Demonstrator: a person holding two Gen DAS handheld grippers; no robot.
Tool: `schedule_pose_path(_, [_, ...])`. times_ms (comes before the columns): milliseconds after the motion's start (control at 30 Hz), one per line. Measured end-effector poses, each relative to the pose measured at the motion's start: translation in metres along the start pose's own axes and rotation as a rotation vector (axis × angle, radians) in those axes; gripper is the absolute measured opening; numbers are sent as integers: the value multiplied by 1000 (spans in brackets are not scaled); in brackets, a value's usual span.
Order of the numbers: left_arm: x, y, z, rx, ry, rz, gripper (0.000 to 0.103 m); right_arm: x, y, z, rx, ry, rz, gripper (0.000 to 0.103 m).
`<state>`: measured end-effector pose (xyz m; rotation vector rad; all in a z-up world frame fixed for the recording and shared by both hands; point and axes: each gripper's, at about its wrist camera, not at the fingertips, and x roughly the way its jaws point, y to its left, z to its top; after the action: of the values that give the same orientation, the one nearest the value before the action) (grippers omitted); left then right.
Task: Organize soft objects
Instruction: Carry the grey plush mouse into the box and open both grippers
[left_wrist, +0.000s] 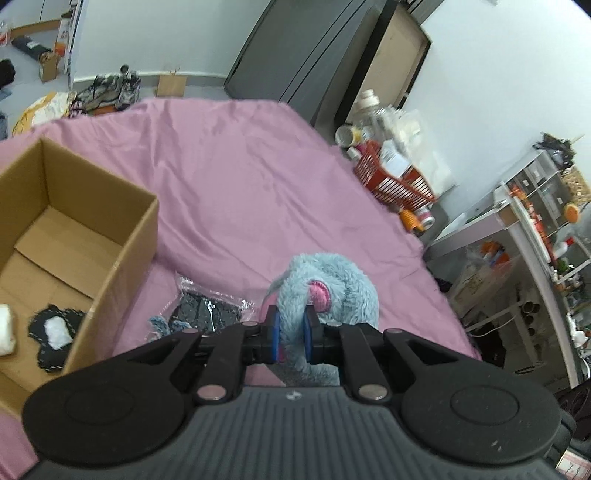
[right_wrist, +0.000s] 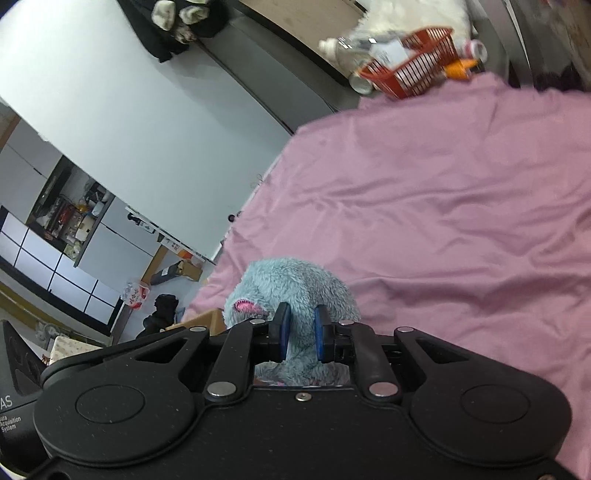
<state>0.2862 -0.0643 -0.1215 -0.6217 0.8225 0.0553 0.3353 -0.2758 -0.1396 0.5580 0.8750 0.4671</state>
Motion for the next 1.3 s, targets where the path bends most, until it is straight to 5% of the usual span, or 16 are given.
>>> schedule_pose_path(667, [-96, 58, 36, -42, -103, -42, 12, -14, 113, -26, -117, -43, 32, 14])
schedule_pose_path(1300, [-99, 145, 65, -116, -95, -35, 12, 45, 174, -55, -149, 17, 16, 14])
